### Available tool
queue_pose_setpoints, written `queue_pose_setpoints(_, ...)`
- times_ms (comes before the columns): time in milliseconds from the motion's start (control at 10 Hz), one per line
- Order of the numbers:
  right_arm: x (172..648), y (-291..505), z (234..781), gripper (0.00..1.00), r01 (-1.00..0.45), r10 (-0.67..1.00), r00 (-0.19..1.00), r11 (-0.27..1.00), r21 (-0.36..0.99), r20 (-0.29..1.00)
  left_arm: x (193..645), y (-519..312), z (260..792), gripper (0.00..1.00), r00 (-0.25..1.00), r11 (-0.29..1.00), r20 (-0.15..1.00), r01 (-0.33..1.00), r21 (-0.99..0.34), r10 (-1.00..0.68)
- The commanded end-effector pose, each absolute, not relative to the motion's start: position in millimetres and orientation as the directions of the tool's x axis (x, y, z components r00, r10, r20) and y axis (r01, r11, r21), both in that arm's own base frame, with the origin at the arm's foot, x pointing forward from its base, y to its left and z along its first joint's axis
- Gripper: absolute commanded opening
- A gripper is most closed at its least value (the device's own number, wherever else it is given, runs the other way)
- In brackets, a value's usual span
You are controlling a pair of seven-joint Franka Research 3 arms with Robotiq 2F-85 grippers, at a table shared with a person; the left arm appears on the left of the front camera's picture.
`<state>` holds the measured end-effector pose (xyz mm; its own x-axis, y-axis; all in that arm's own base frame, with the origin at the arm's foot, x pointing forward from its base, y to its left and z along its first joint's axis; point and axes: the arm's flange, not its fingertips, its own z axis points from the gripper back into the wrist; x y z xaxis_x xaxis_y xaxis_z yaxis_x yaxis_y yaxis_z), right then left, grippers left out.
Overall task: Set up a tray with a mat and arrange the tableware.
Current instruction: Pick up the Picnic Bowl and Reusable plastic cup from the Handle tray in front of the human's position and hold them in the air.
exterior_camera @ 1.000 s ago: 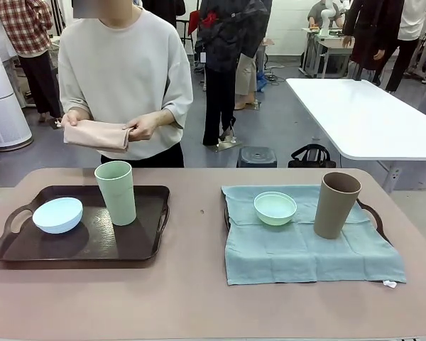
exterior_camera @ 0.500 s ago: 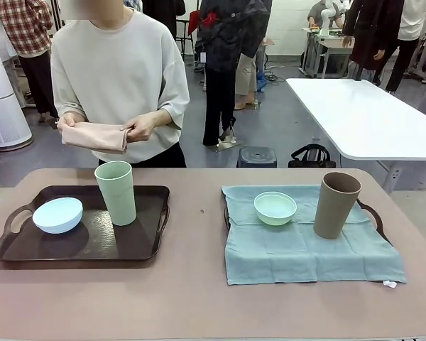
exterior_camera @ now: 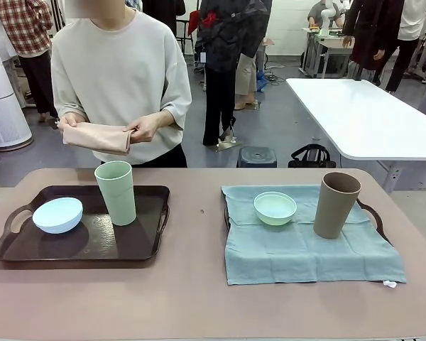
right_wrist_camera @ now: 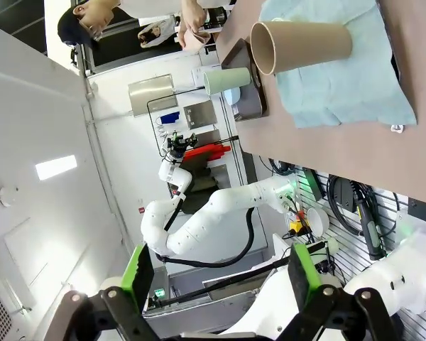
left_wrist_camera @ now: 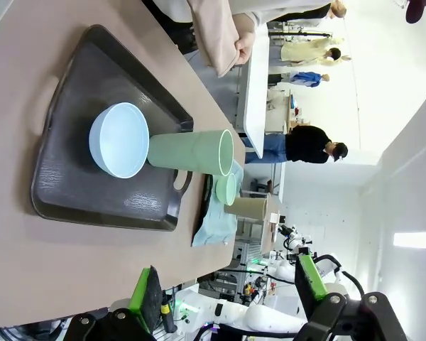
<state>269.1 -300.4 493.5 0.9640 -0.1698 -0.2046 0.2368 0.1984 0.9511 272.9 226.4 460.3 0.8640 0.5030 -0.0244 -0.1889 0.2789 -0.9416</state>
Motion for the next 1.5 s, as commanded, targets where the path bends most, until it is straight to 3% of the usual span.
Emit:
queue_pose_setpoints(0, 268.9, -302.3, 494.1, 1.00, 0.233, -0.174, 0.964, 0.193, 0.953, -0.201, 272.0, 227.2, 462.9, 1.00, 0.863, 0.264, -0.039, -0.197, -0.944, 0.504)
queue_pose_setpoints(1400, 269.1, -300.4, 493.5, 1.00, 0.237, -0.170, 0.964, 0.198, 0.951, -0.205, 272.0, 227.2, 462.9, 1.00, 0.863, 0.264, -0.039, -0.197, -0.944, 0.504)
